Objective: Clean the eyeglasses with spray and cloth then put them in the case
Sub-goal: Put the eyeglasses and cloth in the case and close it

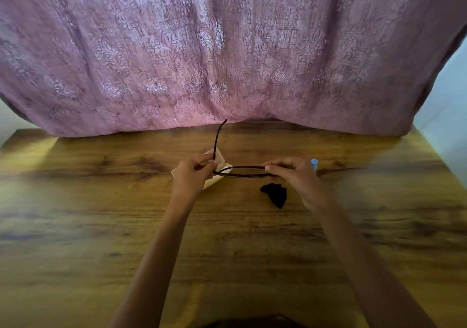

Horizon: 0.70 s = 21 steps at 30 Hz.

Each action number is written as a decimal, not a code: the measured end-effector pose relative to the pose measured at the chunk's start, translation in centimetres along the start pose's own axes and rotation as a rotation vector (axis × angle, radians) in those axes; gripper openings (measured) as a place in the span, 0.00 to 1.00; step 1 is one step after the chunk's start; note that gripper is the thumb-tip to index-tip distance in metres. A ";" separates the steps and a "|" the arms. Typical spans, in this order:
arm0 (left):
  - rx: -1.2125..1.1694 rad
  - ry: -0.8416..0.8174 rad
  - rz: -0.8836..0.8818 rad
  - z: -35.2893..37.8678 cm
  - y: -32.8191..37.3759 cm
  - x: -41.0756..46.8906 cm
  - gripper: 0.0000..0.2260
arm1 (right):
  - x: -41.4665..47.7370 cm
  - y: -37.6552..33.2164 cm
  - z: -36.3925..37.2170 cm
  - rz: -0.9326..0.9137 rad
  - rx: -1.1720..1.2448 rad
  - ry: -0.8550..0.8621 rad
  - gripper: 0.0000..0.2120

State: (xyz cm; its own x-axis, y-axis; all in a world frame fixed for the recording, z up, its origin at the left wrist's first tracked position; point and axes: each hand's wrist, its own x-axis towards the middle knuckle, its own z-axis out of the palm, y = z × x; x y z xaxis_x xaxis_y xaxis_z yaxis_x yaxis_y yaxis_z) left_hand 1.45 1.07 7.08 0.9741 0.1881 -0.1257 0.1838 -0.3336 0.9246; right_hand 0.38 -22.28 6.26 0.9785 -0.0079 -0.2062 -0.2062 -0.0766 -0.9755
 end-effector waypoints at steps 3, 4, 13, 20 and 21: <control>0.052 -0.022 0.027 -0.3 0.0 0.1 0.09 | 0.0 0.1 0.2 0.019 -0.010 0.000 0.06; 0.070 -0.031 0.033 -0.4 0.1 0.1 0.10 | 0.0 0.1 0.3 0.027 -0.009 0.006 0.06; 0.248 -0.038 0.088 -0.7 -0.3 0.2 0.10 | 0.2 0.4 1.2 0.030 0.011 0.068 0.08; 0.355 -0.066 0.132 -0.4 -0.6 0.2 0.11 | 0.8 0.5 1.3 0.019 0.046 0.120 0.13; 0.375 -0.073 0.139 -0.4 -0.6 0.3 0.11 | 0.8 0.5 1.2 0.013 0.042 0.109 0.13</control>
State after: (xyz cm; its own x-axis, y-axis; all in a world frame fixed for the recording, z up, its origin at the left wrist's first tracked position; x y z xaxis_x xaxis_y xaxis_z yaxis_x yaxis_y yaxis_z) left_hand 1.55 1.66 6.59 0.9974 0.0560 -0.0463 0.0719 -0.6676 0.7410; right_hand 1.05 -21.11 5.50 0.9704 -0.1173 -0.2112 -0.2165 -0.0344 -0.9757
